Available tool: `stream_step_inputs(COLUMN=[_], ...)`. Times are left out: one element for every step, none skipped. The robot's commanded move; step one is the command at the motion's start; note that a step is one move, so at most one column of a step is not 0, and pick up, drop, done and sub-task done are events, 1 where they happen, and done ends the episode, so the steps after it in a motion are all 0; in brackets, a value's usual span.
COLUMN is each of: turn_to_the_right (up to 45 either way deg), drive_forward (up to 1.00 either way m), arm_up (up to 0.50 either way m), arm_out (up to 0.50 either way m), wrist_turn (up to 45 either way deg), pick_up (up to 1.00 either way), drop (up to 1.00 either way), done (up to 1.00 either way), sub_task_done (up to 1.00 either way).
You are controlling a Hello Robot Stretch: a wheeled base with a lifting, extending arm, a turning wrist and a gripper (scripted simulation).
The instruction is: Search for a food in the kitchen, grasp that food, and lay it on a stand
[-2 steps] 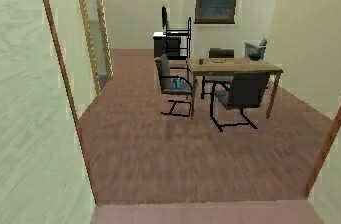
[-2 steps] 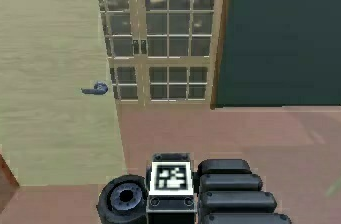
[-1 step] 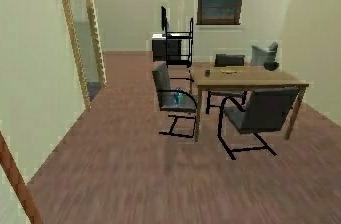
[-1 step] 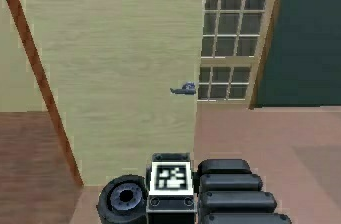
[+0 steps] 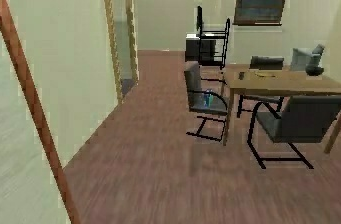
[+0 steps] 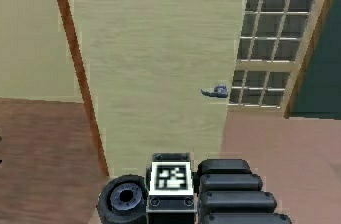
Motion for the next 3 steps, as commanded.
stream_step_inputs(turn_to_the_right=[0.0,-21.0,0.0], drive_forward=[0.95,0.0,1.0], arm_up=[0.0,0.0,0.0], arm_out=[0.0,0.0,0.0], wrist_turn=[0.0,0.0,0.0], pick_up=[0.0,0.0,0.0], drop=[0.0,0.0,0.0], done=[0.0,0.0,0.0], sub_task_done=[0.0,0.0,0.0])
